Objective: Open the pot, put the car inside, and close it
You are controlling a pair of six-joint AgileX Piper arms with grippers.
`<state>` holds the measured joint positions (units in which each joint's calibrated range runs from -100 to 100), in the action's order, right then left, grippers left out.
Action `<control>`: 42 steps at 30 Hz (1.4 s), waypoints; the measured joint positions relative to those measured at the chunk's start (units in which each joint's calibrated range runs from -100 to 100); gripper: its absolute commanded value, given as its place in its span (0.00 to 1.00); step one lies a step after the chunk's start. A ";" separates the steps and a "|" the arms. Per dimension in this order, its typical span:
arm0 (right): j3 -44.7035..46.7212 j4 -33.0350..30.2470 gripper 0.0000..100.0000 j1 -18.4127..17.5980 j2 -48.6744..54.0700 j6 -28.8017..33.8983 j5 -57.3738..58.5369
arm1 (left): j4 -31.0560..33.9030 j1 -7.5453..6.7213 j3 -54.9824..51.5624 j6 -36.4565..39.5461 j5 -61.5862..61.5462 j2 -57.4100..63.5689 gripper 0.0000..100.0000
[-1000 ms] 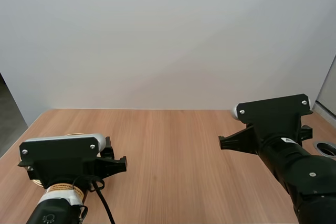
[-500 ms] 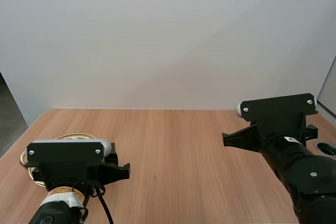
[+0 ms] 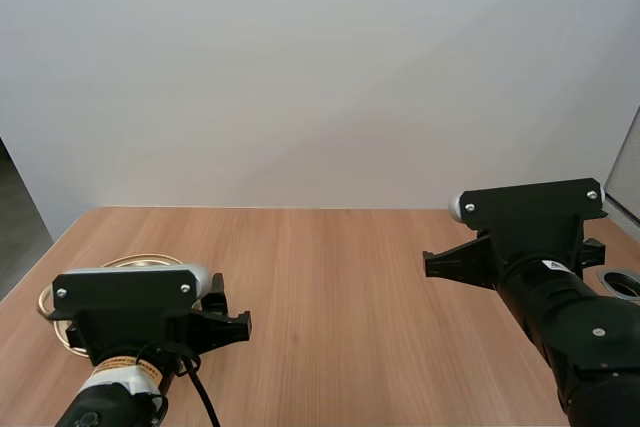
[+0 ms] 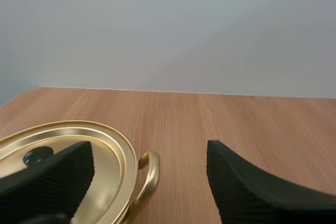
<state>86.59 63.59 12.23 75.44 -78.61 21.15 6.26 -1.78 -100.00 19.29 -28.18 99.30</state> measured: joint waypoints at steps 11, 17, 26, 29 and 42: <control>2.58 0.00 0.00 0.00 0.00 0.11 0.47 | 0.47 0.00 0.00 -0.76 1.48 0.00 0.03; 9.06 0.38 0.00 -0.56 0.87 0.11 0.65 | 0.47 0.00 0.00 -0.76 1.48 0.00 0.03; 13.41 -0.09 0.00 -9.04 11.97 0.27 -0.82 | 0.47 0.00 0.00 -0.76 1.48 0.00 0.03; 13.41 -0.32 0.00 -9.67 12.92 0.27 -1.26 | 0.47 0.00 0.00 -0.76 1.48 0.00 0.03; 13.41 -4.72 0.00 -12.17 23.86 5.86 -17.11 | 0.47 0.00 0.00 -0.76 1.48 0.00 0.03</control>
<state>100.00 58.87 0.07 99.30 -72.75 4.04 6.73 -1.78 -100.00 18.54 -26.70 99.30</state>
